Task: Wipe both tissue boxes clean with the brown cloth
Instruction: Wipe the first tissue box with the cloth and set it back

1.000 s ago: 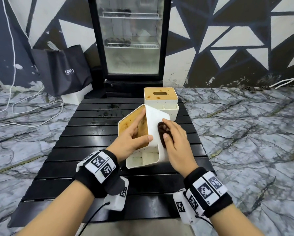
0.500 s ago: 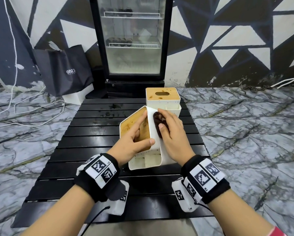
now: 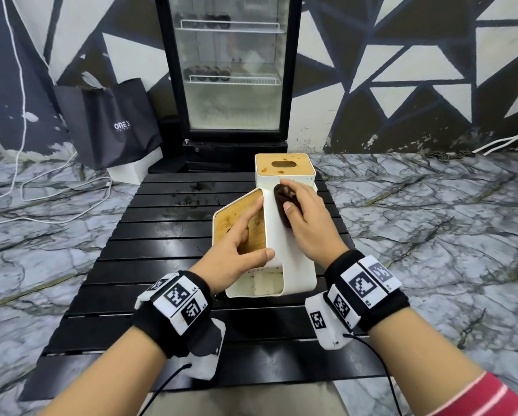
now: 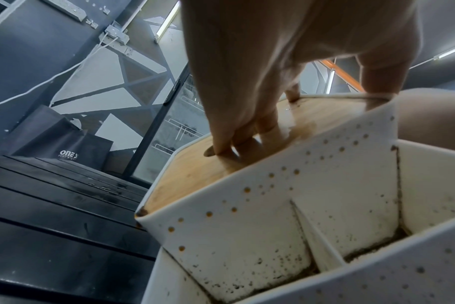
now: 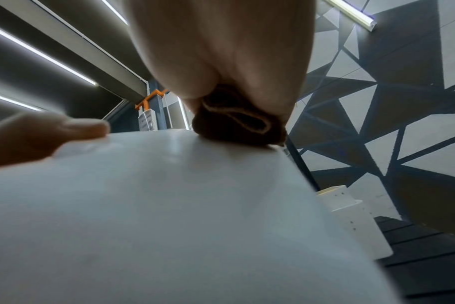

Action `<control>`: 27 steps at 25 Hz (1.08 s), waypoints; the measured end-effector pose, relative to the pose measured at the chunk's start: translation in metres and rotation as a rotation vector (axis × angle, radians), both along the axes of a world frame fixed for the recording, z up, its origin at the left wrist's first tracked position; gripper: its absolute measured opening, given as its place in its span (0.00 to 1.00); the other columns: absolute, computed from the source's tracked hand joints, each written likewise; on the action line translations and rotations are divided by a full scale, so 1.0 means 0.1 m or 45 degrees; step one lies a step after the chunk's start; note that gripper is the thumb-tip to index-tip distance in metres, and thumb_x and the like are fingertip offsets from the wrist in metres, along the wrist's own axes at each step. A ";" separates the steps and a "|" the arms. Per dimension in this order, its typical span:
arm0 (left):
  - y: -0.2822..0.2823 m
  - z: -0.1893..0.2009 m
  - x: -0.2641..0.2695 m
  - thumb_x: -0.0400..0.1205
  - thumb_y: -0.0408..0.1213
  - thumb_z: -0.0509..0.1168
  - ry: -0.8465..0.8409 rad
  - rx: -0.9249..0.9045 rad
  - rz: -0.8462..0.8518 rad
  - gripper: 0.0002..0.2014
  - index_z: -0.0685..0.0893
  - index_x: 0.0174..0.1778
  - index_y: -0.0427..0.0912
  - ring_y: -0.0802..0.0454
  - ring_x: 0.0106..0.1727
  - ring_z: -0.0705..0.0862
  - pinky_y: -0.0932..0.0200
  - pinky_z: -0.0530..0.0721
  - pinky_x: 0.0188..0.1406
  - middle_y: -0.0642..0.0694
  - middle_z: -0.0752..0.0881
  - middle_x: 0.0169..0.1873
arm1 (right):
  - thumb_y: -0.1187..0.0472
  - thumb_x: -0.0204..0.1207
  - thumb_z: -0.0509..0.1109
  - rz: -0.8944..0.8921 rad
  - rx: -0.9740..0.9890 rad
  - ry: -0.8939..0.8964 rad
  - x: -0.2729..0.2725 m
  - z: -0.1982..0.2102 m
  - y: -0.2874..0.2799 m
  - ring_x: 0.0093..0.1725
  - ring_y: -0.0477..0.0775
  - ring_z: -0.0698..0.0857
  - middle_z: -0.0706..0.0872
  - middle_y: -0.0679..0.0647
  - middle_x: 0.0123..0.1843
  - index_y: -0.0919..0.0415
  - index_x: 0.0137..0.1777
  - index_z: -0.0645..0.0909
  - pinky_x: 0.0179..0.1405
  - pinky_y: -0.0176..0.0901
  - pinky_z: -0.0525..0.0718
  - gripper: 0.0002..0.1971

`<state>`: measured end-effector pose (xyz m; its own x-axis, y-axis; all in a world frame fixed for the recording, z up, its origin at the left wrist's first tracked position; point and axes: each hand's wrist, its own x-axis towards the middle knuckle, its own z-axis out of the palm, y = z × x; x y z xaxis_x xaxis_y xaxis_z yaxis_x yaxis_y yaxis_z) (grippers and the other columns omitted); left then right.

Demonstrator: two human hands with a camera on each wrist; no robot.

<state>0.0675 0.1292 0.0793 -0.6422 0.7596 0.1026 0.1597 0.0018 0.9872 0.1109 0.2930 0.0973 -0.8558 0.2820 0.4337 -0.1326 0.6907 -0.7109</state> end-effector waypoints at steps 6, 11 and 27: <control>-0.07 -0.01 0.02 0.65 0.48 0.69 0.121 -0.129 0.110 0.40 0.58 0.68 0.83 0.45 0.73 0.71 0.44 0.76 0.70 0.50 0.72 0.70 | 0.67 0.81 0.57 -0.025 0.011 -0.073 0.07 -0.03 0.13 0.72 0.54 0.68 0.73 0.54 0.71 0.58 0.72 0.68 0.73 0.41 0.61 0.20; -0.18 0.03 0.06 0.61 0.48 0.64 0.222 -0.196 0.159 0.37 0.60 0.63 0.85 0.44 0.63 0.78 0.43 0.76 0.68 0.44 0.77 0.58 | 0.68 0.80 0.58 -0.001 -0.036 -0.050 0.23 -0.03 0.11 0.70 0.53 0.69 0.74 0.52 0.69 0.56 0.71 0.70 0.73 0.46 0.64 0.20; -0.25 -0.11 0.22 0.64 0.47 0.69 0.283 -0.293 0.202 0.32 0.66 0.62 0.77 0.40 0.53 0.83 0.42 0.79 0.66 0.32 0.80 0.51 | 0.69 0.79 0.60 0.014 -0.184 -0.050 0.58 -0.20 -0.02 0.69 0.52 0.72 0.75 0.44 0.63 0.54 0.69 0.73 0.72 0.45 0.67 0.20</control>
